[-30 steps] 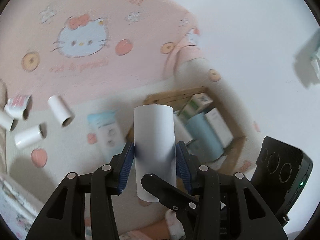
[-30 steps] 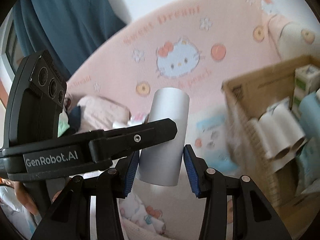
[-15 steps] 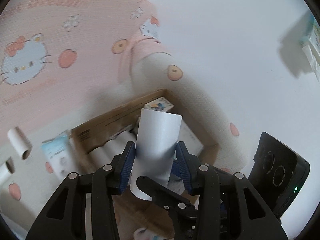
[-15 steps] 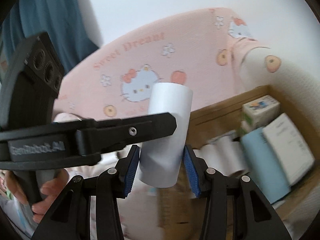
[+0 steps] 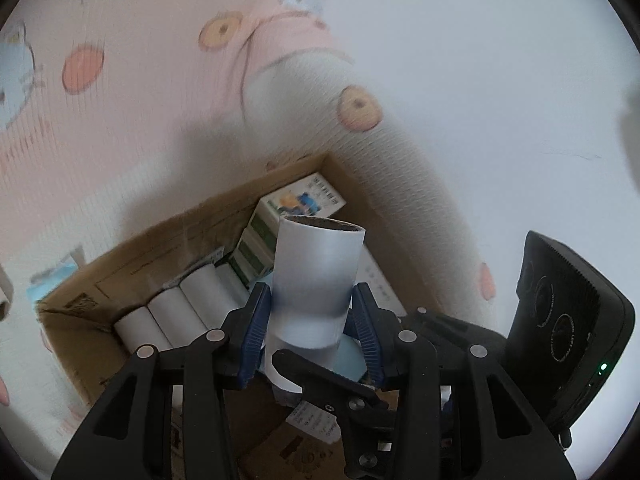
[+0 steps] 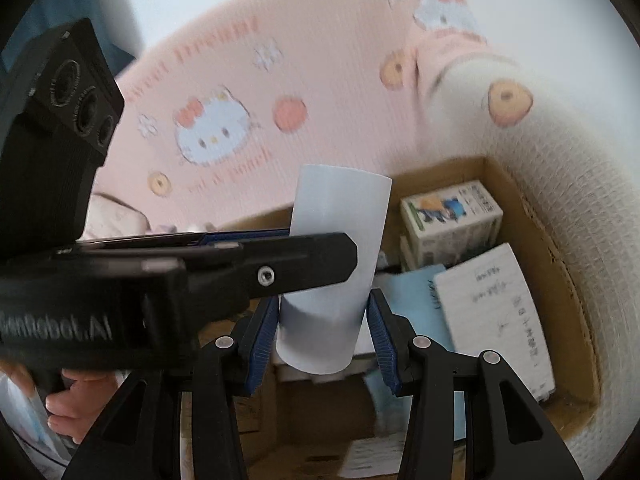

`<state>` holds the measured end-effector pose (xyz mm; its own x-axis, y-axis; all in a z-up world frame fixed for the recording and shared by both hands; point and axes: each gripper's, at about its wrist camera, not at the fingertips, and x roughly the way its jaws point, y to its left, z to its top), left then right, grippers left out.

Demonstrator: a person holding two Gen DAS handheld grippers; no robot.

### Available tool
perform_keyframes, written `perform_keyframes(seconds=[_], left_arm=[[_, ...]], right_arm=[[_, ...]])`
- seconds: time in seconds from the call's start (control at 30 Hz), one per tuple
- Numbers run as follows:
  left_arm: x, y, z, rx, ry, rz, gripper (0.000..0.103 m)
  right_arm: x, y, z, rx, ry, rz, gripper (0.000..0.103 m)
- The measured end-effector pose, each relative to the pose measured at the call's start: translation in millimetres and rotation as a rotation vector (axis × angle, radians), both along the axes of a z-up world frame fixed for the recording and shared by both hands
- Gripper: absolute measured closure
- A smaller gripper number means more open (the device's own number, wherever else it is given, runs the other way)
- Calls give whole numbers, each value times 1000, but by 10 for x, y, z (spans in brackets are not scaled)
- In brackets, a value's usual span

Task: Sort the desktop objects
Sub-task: 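Lower the white tube into the row in the box and open both grippers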

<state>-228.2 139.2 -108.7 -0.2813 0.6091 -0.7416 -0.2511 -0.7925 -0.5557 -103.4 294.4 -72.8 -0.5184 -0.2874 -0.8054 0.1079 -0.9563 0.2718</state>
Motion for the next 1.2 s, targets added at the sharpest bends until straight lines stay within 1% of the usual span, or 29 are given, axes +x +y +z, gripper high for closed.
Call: perform_keyframes(seconds=[0.17, 0.23, 0.37, 0.57, 0.7, 0.83, 0.9, 1.0, 1.07, 1.13, 1.2], left_arm=[[-144, 17, -294, -30, -83, 17, 57], [-157, -1, -367, -31, -97, 23, 57], [-188, -52, -513, -45, -143, 54, 57], [-270, -119, -674, -33, -218, 66, 58], [-257, -153, -755, -84, -241, 60, 59], [-270, -202, -844, -96, -277, 76, 59], [-280, -226, -880, -105, -295, 85, 60], [-293, -236, -837, -110, -273, 80, 60], [-292, -235, -798, -130, -250, 74, 60], [-289, -242, -772, -141, -236, 74, 60], [-279, -273, -730, -131, -221, 80, 61]], right_arm=[[-246, 41, -256, 4, -118, 51, 61], [-321, 23, -348, 16, -162, 72, 61], [-433, -41, -512, 56, -219, 106, 61], [-515, -120, -665, 78, -267, 147, 61], [-534, -138, -727, 62, -299, 150, 61], [-520, -205, -802, 63, -321, 182, 61], [-527, -205, -864, 61, -353, 174, 61], [-516, -190, -893, 50, -370, 177, 61], [-483, -172, -860, 47, -350, 184, 61], [-458, -121, -818, 10, -341, 175, 61], [-427, -64, -758, -11, -327, 162, 61]])
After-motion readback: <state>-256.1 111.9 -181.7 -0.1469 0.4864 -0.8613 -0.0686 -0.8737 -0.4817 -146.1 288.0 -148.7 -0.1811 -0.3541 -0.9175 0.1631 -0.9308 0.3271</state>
